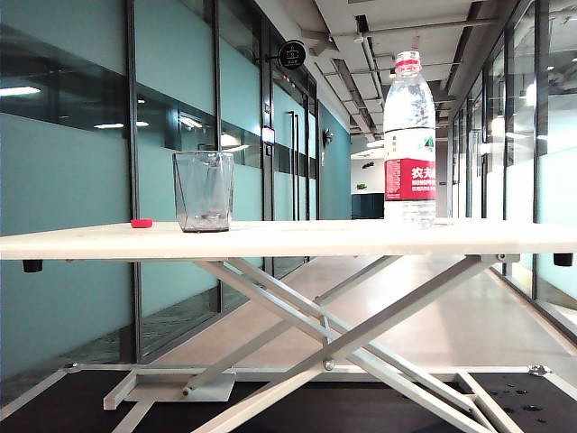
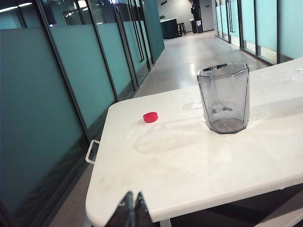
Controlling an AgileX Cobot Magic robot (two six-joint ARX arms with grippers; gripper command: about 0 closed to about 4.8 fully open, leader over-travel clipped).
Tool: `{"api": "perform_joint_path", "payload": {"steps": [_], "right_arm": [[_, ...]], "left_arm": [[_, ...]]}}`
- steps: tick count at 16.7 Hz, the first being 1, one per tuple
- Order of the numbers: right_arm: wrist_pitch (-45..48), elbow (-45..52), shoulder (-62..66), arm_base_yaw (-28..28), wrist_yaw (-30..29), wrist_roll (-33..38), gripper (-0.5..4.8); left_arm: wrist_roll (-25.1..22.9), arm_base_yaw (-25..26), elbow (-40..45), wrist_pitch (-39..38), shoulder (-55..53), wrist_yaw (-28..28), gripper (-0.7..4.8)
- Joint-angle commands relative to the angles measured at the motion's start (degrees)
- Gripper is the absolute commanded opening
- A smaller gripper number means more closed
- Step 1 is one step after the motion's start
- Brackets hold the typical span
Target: Pick up the mineral water bottle on the table and pour water into the mug until it's half full.
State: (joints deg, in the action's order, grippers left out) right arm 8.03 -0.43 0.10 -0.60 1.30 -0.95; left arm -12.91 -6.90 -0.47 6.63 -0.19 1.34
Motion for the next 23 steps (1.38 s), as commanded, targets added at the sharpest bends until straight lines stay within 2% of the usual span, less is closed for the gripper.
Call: {"api": "perform_joint_path", "payload": {"steps": [1,10,11,12,14,16,19,21,23], "right_arm": [[0.72,0.13,-0.13,-0.04,0.02,-0.13,-0.05],[0.85,0.13,-0.13,0.00,-0.76,-0.09,-0.05],[1.09,0.13,-0.13,0.00,-3.50,0.96,-0.05],[2.21,0.13,-0.13,0.00,-11.10,3.87,-0.04],[3.37,0.13,-0.13,0.02,-22.93,4.42,-0.05],[2.93,0.13,-0.13,0.09,-29.75,4.37,-0.04],[2.54,0.13,-0.13,0.09,-30.77,4.35,1.61],[2.97,0.11,-0.11,0.07,-30.03,3.89,1.82],[3.54,-0.13,0.20,0.11,-29.53,4.11,3.67]], "left_arm": [[-0.17,-0.07,-0.11,0.61,-0.02,-0.04,-0.05],[-0.17,-0.07,-0.11,0.63,-0.02,-0.04,-0.05],[-0.13,-0.09,-0.11,0.63,-0.02,0.02,-0.05],[1.18,-0.09,-0.11,0.70,-0.02,1.51,-0.05],[7.61,-0.09,-0.11,0.66,-0.02,6.01,-0.05],[11.98,-0.09,-0.11,0.66,-0.04,11.96,-0.05],[12.94,-0.09,-0.11,0.52,-0.04,20.04,-0.05],[12.94,-0.09,-0.11,-0.66,-0.04,23.34,-0.05],[12.92,-0.07,-0.11,-3.34,-0.04,24.24,-0.05]]}}
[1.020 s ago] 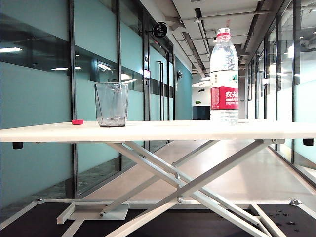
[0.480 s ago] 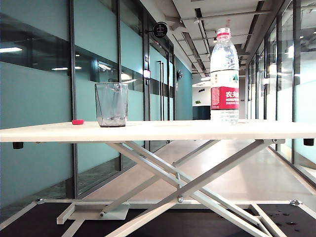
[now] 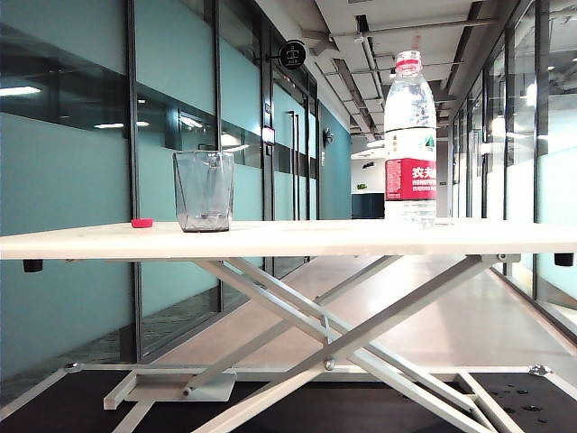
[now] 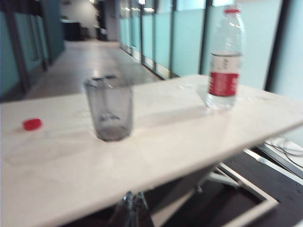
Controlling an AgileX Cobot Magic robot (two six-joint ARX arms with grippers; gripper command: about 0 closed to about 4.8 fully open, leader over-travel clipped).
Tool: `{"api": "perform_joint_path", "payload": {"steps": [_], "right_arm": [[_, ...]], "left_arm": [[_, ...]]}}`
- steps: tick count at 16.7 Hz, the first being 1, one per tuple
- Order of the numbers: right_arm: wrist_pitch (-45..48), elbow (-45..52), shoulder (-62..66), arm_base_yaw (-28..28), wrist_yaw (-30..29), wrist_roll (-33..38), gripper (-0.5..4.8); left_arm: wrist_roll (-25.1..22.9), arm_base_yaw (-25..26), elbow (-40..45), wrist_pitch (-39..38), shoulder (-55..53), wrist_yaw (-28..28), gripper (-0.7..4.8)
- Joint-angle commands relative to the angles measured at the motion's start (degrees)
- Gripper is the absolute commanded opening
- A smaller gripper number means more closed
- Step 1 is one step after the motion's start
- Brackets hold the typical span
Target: Pick up the mineral water bottle on the table and pour water into the mug until it's half full.
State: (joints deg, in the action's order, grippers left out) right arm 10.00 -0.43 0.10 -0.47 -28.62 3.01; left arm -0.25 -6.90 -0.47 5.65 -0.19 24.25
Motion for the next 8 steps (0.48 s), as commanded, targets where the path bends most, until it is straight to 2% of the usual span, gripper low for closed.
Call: {"api": "perform_joint_path", "payload": {"steps": [1,2,4,6,7,8], "right_arm": [[1.84,-0.22,0.39,0.15,0.37,0.17,3.73],[2.10,-0.55,0.74,0.81,0.66,0.13,3.79],[2.27,-2.95,2.95,2.19,2.47,-0.59,4.37],[2.32,-6.25,6.86,2.82,3.26,-3.37,4.46],[2.49,-8.44,10.08,2.69,3.26,-5.09,4.75],[3.15,-10.19,13.31,2.71,3.32,-5.84,4.79]], "left_arm": [[0.28,-0.07,-0.11,-3.21,-0.04,1.36,-0.05],[0.28,-0.07,-0.11,-4.28,-0.04,1.36,-0.05],[0.28,-0.09,-0.11,-5.44,-0.02,1.53,-0.05],[0.28,-0.09,-0.11,-5.46,-0.02,1.51,-0.05],[0.28,-0.07,-0.11,-5.46,-0.02,1.51,-0.05],[0.28,-0.09,-0.11,-5.49,-0.02,1.53,-0.05]]}}
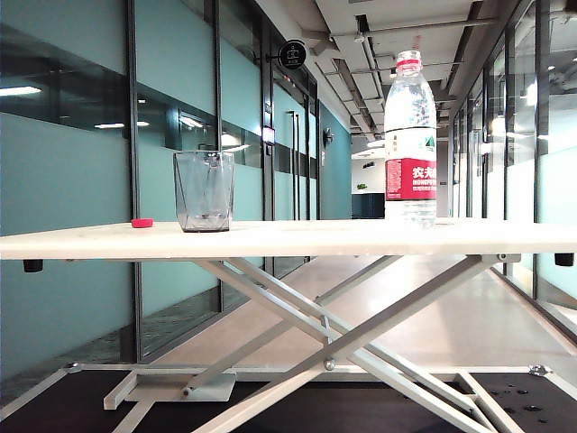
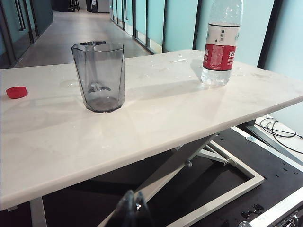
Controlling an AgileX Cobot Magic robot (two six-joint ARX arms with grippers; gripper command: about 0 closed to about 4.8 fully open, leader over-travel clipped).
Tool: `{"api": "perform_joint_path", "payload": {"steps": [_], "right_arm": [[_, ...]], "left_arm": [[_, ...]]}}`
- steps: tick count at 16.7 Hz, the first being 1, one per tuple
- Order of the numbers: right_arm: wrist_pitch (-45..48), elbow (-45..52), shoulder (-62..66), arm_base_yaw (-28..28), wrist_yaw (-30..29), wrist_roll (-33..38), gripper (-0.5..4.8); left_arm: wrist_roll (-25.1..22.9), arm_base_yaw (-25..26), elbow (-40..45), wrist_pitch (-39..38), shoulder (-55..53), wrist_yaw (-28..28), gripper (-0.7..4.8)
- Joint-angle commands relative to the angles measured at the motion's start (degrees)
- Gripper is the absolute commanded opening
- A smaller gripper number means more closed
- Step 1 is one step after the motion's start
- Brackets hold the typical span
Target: Pick up the mineral water bottle on the table and pour water into the mug until it's half full.
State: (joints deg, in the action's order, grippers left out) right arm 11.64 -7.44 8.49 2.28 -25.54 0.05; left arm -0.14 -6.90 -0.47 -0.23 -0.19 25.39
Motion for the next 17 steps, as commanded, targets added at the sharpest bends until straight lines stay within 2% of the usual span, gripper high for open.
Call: {"api": "perform_joint_path", "payload": {"steps": [1,6,11,17], "right_arm": [[4.79,-5.11,10.36,-0.07,0.94,-3.13,4.79],[20.26,-12.26,34.91,0.00,0.87,-3.08,4.79],[33.16,-22.27,62.42,-0.02,-3.65,-3.02,4.79],[36.65,-35.32,83.82,-0.02,-6.54,-2.82,4.79]], "left_arm": [[0.17,-0.09,-0.11,0.13,-0.02,0.39,-0.05],[0.17,-0.09,-0.11,-0.22,-0.02,0.39,-0.05],[0.15,-0.09,-0.11,-1.27,-0.02,0.42,-0.05],[0.17,-0.11,-0.11,-1.46,-0.02,0.42,-0.05]]}}
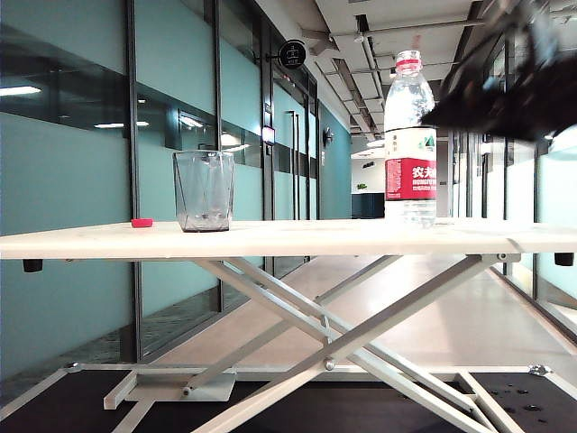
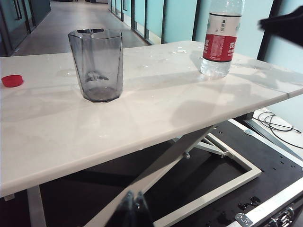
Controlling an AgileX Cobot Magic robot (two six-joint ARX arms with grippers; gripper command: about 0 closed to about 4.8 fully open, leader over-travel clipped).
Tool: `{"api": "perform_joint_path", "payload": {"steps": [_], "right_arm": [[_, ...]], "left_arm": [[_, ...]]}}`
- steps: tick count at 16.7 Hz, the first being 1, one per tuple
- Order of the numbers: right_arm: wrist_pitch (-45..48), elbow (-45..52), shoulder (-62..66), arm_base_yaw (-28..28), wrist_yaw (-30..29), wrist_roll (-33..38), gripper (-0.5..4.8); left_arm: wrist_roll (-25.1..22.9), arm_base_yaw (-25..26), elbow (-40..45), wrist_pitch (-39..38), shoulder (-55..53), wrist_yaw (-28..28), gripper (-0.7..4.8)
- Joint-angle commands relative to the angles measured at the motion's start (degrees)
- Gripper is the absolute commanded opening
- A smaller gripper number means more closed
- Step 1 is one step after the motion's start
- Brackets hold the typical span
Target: Pick up the mineral water bottle on the table and pour water into the mug until it's half full.
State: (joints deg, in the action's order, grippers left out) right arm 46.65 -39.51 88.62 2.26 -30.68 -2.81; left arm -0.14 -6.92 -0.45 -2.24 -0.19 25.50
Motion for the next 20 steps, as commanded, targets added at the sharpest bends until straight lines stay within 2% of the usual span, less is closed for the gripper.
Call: {"api": "perform_joint_path", "payload": {"steps": [1,9,20], "right_arm": [[1.64,-4.76,5.62,0.00,-1.42,0.04,4.79],[1.62,-18.27,20.11,0.02,-3.98,2.10,4.79],[1.62,-23.54,24.22,1.33,-3.85,3.69,4.79]], "left_arm": [[0.15,-0.07,-0.13,0.55,-0.02,0.31,-0.05],[0.15,-0.07,-0.13,0.46,-0.04,0.31,-0.05],[-1.18,-0.07,-0.13,-2.67,-0.04,0.28,-0.05]]}}
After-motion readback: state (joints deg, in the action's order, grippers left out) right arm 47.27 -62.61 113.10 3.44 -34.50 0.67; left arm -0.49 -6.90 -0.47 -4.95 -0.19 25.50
